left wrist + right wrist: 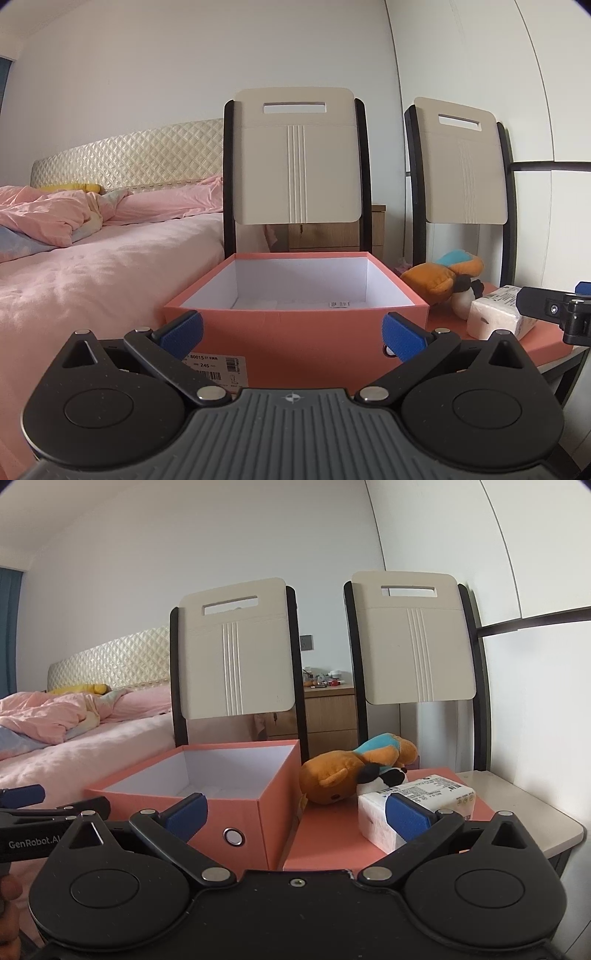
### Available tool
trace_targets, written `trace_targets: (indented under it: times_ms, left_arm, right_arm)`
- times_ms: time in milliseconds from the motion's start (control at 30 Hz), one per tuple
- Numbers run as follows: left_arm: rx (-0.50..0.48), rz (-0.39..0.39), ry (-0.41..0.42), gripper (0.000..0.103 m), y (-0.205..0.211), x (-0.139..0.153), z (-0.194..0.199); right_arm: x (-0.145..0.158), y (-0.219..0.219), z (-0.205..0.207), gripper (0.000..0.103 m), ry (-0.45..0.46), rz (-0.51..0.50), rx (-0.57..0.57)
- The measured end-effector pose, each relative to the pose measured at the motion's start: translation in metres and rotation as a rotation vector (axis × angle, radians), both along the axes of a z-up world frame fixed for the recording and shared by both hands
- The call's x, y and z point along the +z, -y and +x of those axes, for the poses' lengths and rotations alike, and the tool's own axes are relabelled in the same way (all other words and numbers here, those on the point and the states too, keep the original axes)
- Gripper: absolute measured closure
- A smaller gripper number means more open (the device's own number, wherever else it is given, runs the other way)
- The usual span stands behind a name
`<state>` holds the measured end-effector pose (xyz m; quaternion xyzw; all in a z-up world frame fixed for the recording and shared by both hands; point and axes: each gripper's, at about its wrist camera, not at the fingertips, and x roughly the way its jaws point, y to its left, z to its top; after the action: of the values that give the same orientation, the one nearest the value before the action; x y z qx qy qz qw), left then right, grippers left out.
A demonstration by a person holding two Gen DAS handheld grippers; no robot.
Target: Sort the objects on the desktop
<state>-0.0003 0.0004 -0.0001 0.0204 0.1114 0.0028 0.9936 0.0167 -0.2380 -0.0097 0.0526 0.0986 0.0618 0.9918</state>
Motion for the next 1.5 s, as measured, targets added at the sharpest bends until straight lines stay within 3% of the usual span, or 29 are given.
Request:
trace_targets:
  times_ms: [1500]
  left_arm:
    - [0.014,-0.025,-0.026,0.0,-0.0065,-0.0085,0.0012]
  right_arm:
    - [-0.0052,0.0078,0.0012,0.001,-0.042,0.019,-0.031]
